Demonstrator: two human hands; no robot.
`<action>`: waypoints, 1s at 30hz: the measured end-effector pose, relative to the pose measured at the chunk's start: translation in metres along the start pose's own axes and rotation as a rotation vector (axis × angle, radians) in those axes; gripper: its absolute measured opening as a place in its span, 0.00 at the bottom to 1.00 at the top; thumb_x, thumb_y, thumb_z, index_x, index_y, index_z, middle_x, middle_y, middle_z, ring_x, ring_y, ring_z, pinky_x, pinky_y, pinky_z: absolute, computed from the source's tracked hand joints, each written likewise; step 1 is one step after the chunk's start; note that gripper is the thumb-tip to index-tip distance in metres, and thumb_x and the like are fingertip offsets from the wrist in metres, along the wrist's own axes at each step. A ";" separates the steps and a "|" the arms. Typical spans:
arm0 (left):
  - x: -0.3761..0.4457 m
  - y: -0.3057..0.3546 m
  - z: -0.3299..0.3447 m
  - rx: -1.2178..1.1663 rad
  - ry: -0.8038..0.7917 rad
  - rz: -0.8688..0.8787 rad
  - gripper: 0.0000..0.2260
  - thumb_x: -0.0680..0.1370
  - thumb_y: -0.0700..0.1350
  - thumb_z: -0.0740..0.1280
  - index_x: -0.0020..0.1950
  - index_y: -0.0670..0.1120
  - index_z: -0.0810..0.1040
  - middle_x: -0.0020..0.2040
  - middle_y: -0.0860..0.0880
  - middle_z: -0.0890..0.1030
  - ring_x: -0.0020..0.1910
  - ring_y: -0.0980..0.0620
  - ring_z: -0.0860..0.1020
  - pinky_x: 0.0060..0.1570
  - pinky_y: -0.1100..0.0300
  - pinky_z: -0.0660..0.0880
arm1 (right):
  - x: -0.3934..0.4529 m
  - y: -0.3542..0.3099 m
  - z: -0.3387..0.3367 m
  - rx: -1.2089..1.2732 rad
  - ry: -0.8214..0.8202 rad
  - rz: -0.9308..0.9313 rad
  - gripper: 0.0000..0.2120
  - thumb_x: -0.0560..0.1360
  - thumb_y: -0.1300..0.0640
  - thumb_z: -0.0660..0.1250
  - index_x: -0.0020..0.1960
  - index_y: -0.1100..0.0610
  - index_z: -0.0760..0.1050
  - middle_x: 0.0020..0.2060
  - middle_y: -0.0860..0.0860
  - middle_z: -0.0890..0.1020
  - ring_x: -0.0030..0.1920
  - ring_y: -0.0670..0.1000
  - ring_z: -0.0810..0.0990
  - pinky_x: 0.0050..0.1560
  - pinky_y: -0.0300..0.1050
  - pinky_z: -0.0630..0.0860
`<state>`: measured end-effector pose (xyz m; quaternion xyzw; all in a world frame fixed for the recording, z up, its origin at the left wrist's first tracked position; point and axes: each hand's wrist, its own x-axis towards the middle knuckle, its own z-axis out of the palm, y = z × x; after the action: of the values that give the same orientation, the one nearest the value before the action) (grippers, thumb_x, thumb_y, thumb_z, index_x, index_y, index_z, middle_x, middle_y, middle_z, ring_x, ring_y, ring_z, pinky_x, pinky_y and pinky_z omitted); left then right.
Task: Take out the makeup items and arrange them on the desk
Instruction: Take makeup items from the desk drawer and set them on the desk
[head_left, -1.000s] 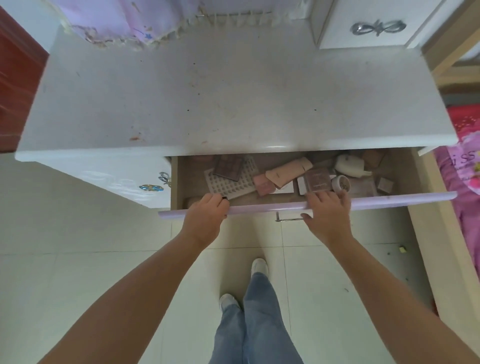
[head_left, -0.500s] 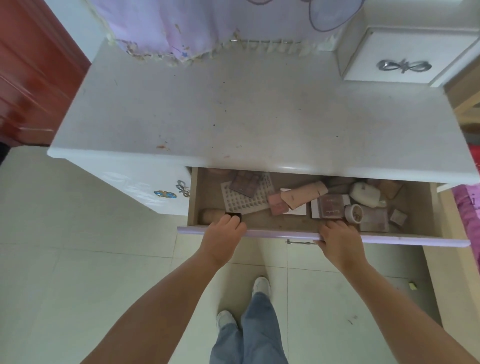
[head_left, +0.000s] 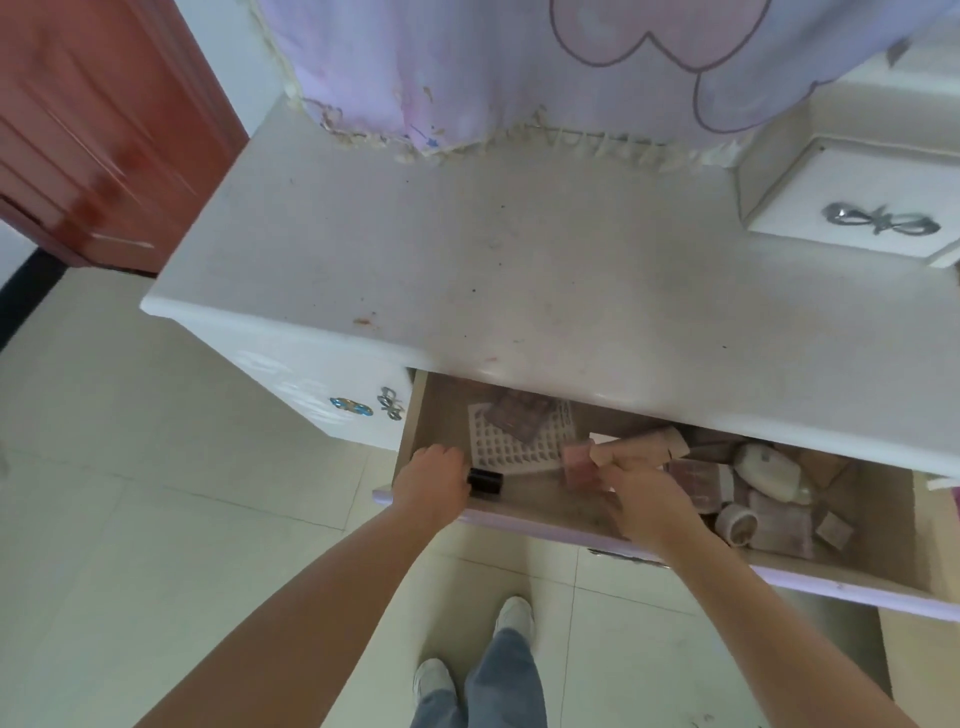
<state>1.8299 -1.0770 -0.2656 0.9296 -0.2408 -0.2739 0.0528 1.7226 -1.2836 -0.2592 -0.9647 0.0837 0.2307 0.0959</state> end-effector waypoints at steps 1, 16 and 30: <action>0.006 0.000 -0.001 0.034 -0.039 -0.034 0.13 0.77 0.43 0.61 0.60 0.42 0.70 0.59 0.44 0.73 0.60 0.46 0.70 0.56 0.55 0.70 | 0.009 -0.004 -0.001 -0.034 0.002 0.006 0.20 0.76 0.58 0.57 0.68 0.54 0.63 0.64 0.52 0.70 0.64 0.54 0.68 0.60 0.45 0.68; 0.067 0.001 0.010 0.403 -0.426 0.104 0.12 0.76 0.36 0.62 0.58 0.40 0.74 0.56 0.44 0.77 0.55 0.44 0.76 0.47 0.57 0.71 | 0.057 0.007 0.032 -0.257 0.295 -0.236 0.22 0.50 0.56 0.81 0.43 0.54 0.81 0.39 0.52 0.83 0.36 0.54 0.82 0.35 0.43 0.78; 0.005 -0.047 -0.043 -0.536 -0.028 0.329 0.09 0.75 0.38 0.66 0.55 0.41 0.74 0.46 0.53 0.76 0.47 0.51 0.74 0.44 0.77 0.65 | 0.036 -0.049 -0.027 0.250 0.399 -0.336 0.32 0.57 0.58 0.79 0.58 0.60 0.72 0.49 0.61 0.79 0.46 0.58 0.79 0.43 0.42 0.78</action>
<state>1.8766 -1.0394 -0.2428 0.8272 -0.3080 -0.3284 0.3362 1.7764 -1.2463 -0.2453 -0.9721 -0.0323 0.0053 0.2325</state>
